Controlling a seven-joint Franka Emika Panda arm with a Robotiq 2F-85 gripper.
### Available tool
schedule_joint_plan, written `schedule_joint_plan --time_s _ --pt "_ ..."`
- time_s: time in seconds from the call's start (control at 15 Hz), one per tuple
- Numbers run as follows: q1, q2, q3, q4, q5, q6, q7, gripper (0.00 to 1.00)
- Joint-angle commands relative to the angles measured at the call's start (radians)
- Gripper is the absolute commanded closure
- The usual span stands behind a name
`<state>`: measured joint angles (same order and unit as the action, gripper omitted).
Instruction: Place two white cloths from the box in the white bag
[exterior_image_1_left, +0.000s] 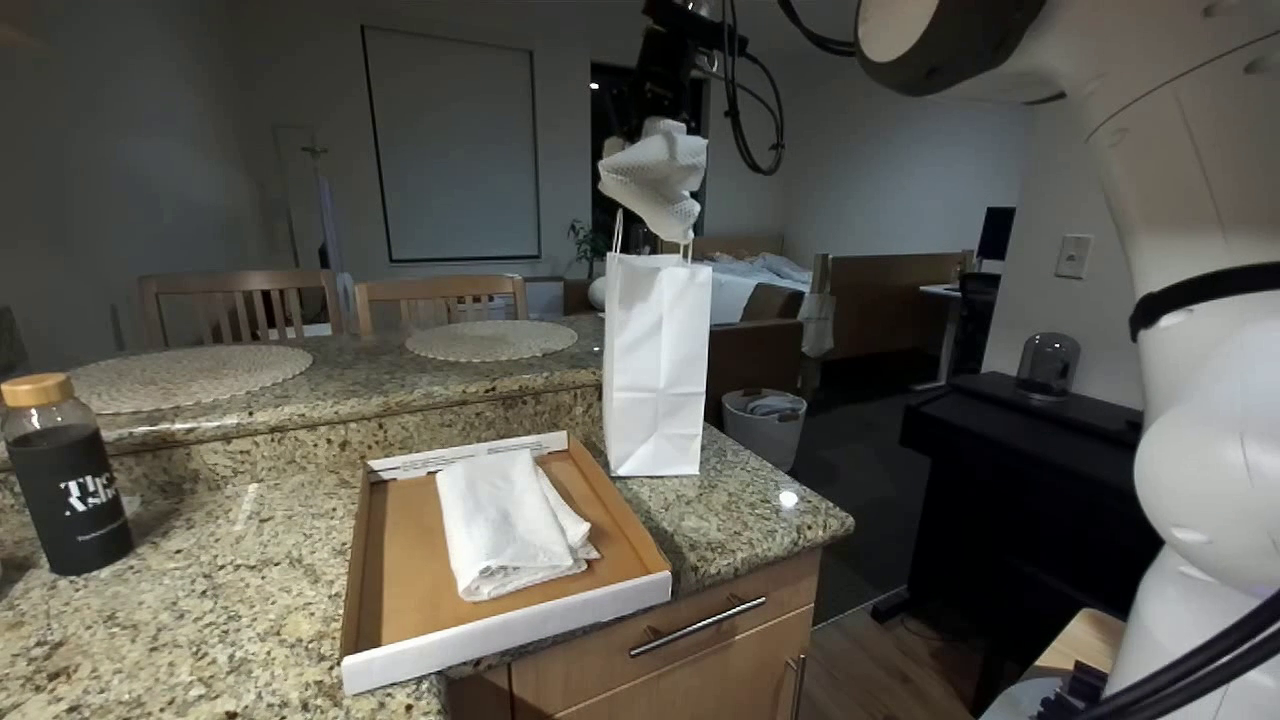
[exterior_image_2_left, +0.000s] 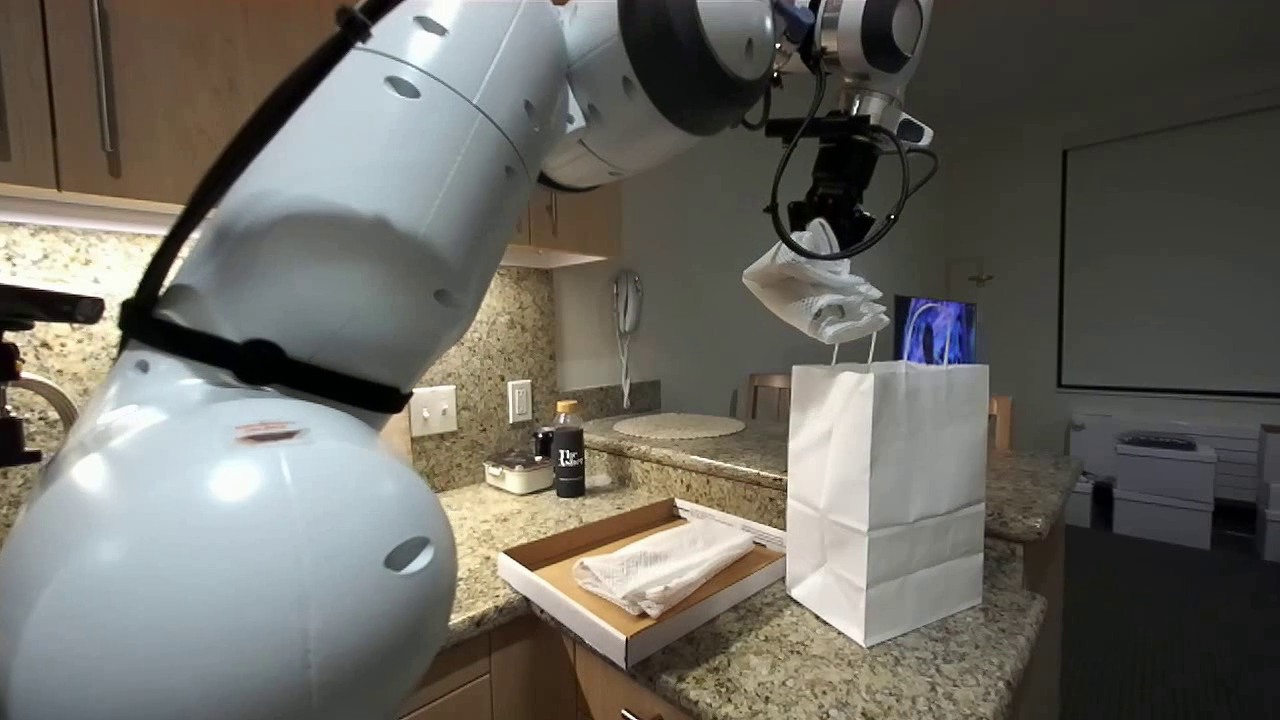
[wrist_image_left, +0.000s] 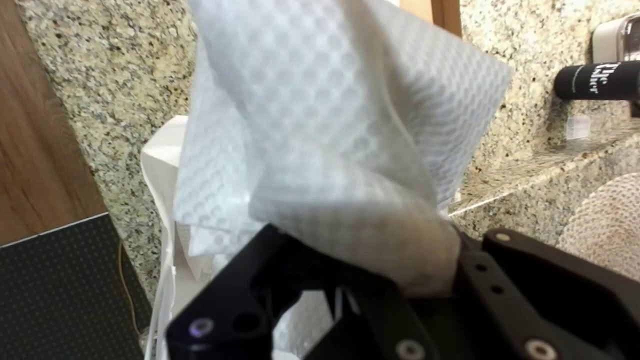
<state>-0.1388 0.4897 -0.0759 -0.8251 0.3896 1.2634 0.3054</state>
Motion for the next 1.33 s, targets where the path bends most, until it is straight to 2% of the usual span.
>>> schedule_joint_plan --time_s 0.0,0.13,0.2,0.4,1.0,1.07,1.13,1.2,1.27 --pt "-0.083 0.129 0.031 0.175 0.100 -0.026 -0.030 0.92" --pt "-0.125 0.186 0.044 0.227 0.154 -0.029 -0.021 0.92" --pt "-0.158 0.202 0.079 0.225 0.163 -0.017 -0.016 0.92" --pt "-0.213 0.269 0.119 0.282 0.190 -0.015 0.005 0.92" --pt "-0.244 0.413 0.193 0.429 0.174 -0.006 0.085 0.94" --pt "-0.247 0.422 0.202 0.440 0.177 -0.003 0.093 0.86" --pt "-0.250 0.429 0.212 0.450 0.178 -0.004 0.097 0.60" --pt "-0.250 0.434 0.219 0.461 0.175 -0.002 0.106 0.60" --pt "-0.250 0.436 0.225 0.472 0.172 0.000 0.113 0.56"
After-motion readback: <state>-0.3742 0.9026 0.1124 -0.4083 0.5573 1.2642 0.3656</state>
